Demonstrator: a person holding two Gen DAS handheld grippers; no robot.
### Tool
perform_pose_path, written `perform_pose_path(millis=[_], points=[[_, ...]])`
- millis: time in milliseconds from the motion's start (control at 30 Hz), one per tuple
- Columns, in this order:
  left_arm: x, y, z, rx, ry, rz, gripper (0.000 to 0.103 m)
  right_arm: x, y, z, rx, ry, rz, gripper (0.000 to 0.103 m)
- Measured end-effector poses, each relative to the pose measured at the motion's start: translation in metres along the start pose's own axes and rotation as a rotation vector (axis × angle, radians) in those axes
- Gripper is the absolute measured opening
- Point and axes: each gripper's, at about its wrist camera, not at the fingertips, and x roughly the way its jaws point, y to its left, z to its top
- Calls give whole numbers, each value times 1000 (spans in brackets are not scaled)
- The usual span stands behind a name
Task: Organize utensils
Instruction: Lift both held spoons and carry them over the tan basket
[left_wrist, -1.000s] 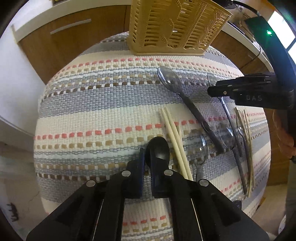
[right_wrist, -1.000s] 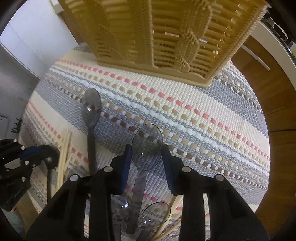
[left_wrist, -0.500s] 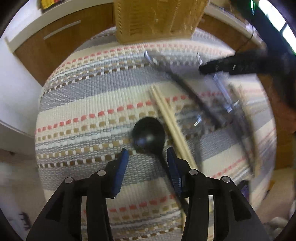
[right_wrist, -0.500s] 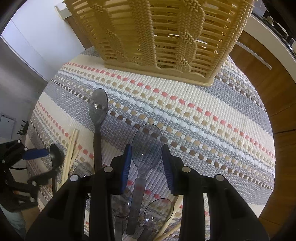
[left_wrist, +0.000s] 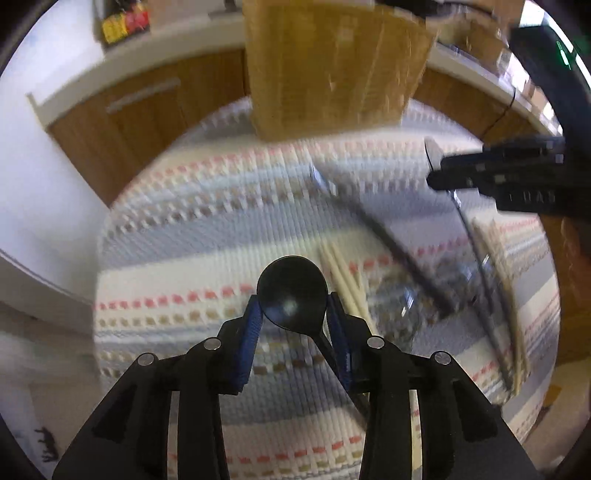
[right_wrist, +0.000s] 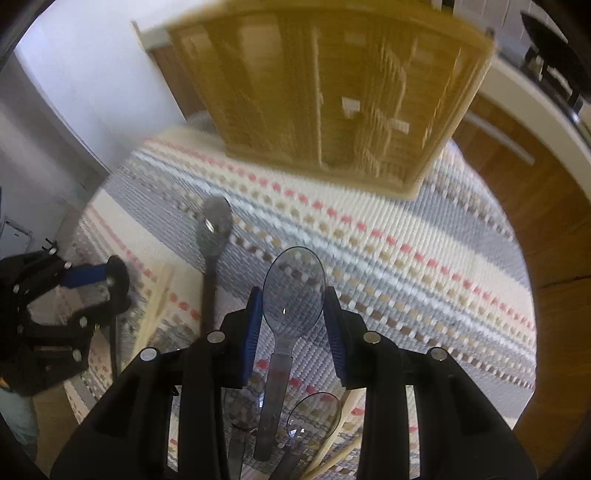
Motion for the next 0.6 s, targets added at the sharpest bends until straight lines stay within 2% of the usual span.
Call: perform_pose_path(millis=[167,333,400,467,600], points=[[-59,6,26,7,-261,53,34,-65,-2,-5,-26,-255,24,31],[-120,1,75,1,-517,100,34,-140,-8,21,-7,-516,-29,31],[-135,-7,103,-12,-607,143,34,-162,-13,31,19,-618,-78,31],[-139,-14,129,-33,-674,180,34,-179,-20,46,60,-725,-193,31],[-123,-20,162,-50,-728,258,34,-180,-25,76,132,-836,-304,31]])
